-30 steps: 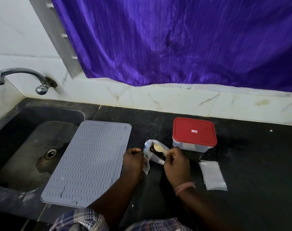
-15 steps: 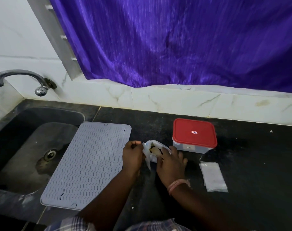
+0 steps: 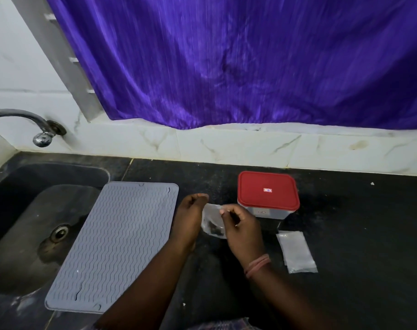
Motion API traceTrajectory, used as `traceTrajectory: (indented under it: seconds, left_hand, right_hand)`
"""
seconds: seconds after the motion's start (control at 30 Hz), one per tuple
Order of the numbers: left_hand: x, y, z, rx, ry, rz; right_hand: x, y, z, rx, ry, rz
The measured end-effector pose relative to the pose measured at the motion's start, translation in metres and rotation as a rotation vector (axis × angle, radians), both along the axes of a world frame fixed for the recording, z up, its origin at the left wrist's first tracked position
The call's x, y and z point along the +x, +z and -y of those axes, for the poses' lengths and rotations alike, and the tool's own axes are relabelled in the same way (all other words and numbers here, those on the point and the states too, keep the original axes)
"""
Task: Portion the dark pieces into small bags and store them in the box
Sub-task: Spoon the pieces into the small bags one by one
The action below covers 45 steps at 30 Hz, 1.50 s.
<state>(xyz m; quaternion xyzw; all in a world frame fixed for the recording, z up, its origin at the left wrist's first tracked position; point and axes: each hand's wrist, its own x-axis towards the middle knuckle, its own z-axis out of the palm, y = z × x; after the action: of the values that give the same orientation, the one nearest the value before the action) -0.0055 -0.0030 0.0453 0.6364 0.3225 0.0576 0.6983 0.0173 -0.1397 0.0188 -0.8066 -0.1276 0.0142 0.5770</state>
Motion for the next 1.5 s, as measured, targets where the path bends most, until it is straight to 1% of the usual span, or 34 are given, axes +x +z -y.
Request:
traceTrajectory:
  seconds: [0.07, 0.17, 0.23, 0.43, 0.6, 0.83, 1.0, 1.2, 1.33, 1.5]
  left_hand:
    - [-0.004, 0.006, -0.002, -0.033, -0.101, 0.042]
    - [-0.008, 0.009, -0.004, 0.018, -0.281, 0.102]
    - [-0.009, 0.011, 0.000, 0.029, -0.324, 0.128]
    - [-0.006, 0.015, 0.014, 0.011, -0.304, 0.140]
    - [-0.006, 0.020, 0.028, -0.041, -0.264, 0.187]
    - [-0.002, 0.024, 0.030, 0.053, -0.189, 0.195]
    - [-0.001, 0.022, 0.027, 0.108, -0.196, 0.209]
    - [-0.004, 0.020, 0.031, 0.033, -0.201, 0.204]
    - [-0.003, 0.019, 0.031, -0.036, -0.134, 0.233]
    - [-0.001, 0.018, 0.031, -0.005, -0.107, 0.253]
  right_hand:
    - [0.006, 0.007, 0.005, 0.068, -0.041, -0.079]
    - [0.012, 0.019, 0.015, 0.131, -0.055, -0.158]
    - [0.013, 0.024, 0.021, 0.166, -0.042, -0.188]
    - [0.012, 0.033, 0.028, 0.229, -0.018, -0.191]
    - [0.011, 0.038, 0.028, 0.289, -0.021, -0.181]
    - [0.010, 0.038, 0.023, 0.335, -0.020, -0.208]
    - [0.008, 0.034, 0.021, 0.383, -0.076, -0.227]
    - [0.011, 0.030, 0.022, 0.335, -0.112, -0.246]
    - [0.017, 0.030, 0.026, 0.329, -0.179, -0.231]
    - [0.015, 0.025, 0.034, 0.416, -0.184, -0.271]
